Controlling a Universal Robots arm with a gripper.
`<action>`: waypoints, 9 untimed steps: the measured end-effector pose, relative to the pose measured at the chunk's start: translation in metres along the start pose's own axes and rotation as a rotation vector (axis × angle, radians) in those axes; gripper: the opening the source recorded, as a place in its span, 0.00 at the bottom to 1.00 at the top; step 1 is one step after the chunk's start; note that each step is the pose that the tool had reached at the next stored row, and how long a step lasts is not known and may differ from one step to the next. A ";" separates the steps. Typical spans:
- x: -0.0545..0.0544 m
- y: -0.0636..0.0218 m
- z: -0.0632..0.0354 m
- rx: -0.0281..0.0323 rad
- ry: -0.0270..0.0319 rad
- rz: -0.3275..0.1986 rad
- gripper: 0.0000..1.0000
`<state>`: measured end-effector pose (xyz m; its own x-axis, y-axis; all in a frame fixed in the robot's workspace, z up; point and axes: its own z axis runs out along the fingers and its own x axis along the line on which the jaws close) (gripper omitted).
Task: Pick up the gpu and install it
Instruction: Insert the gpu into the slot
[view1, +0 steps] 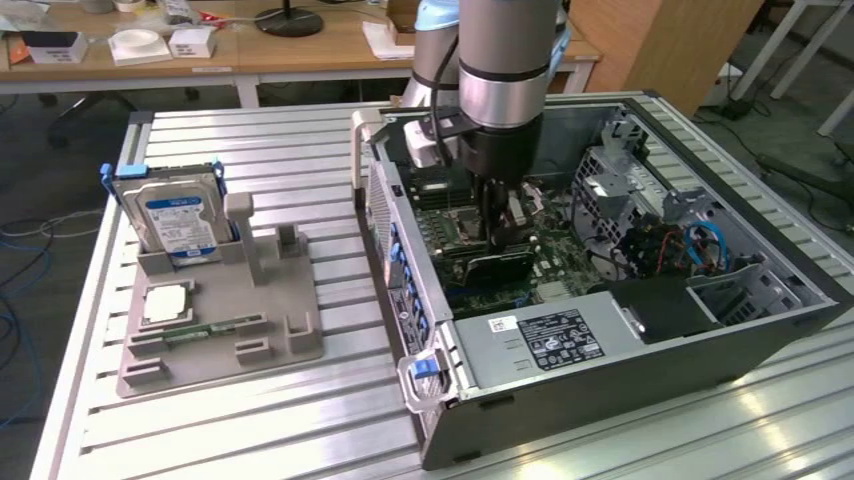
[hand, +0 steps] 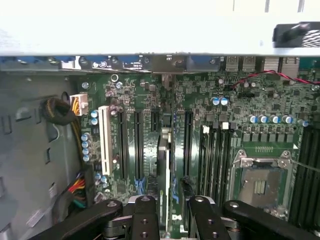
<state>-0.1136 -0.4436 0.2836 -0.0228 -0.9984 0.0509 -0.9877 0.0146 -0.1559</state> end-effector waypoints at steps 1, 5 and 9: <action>0.000 -0.0003 -0.0023 0.0018 -0.0001 0.000 0.31; 0.000 -0.0003 -0.0056 0.0064 -0.0001 0.000 0.23; 0.000 0.0055 -0.0066 0.0068 0.0000 0.000 0.10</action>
<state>-0.1201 -0.4430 0.2893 -0.0230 -0.9984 0.0509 -0.9866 0.0145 -0.1626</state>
